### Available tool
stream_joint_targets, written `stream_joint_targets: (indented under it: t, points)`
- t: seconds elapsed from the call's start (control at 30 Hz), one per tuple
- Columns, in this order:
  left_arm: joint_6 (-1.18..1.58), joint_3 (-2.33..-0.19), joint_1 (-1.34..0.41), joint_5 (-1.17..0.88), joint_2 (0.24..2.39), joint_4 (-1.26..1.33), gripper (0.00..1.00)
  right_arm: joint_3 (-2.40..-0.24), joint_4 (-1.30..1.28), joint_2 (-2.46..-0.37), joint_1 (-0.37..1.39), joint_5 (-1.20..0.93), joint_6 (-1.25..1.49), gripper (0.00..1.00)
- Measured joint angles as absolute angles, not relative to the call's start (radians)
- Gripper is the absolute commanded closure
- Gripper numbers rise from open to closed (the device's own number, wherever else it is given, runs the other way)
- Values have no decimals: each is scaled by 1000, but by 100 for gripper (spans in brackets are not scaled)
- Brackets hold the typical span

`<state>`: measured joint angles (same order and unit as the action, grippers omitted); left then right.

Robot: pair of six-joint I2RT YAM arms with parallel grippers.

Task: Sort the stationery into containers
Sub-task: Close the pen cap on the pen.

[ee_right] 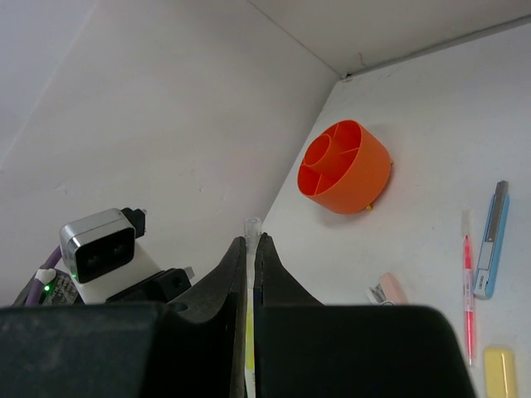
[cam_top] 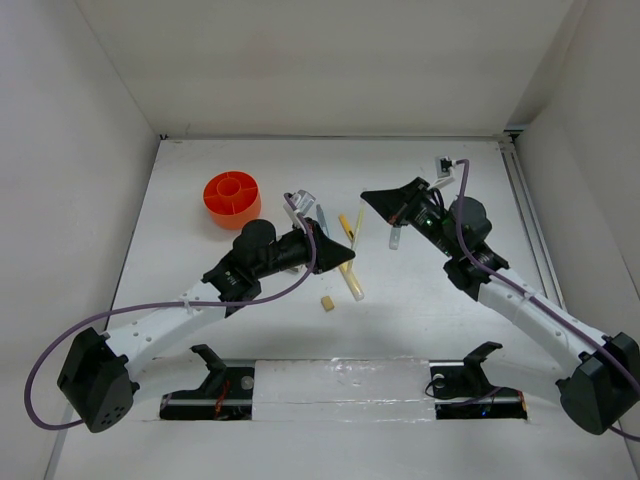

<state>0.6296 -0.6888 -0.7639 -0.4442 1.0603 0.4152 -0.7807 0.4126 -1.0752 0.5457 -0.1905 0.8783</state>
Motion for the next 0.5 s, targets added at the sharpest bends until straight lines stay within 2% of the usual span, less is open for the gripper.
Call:
stream_joint_targets:
  t: [0.5]
  points:
    - [630, -689, -764, -443, 1060, 416, 100, -781, 413, -1063, 536, -191, 878, 100]
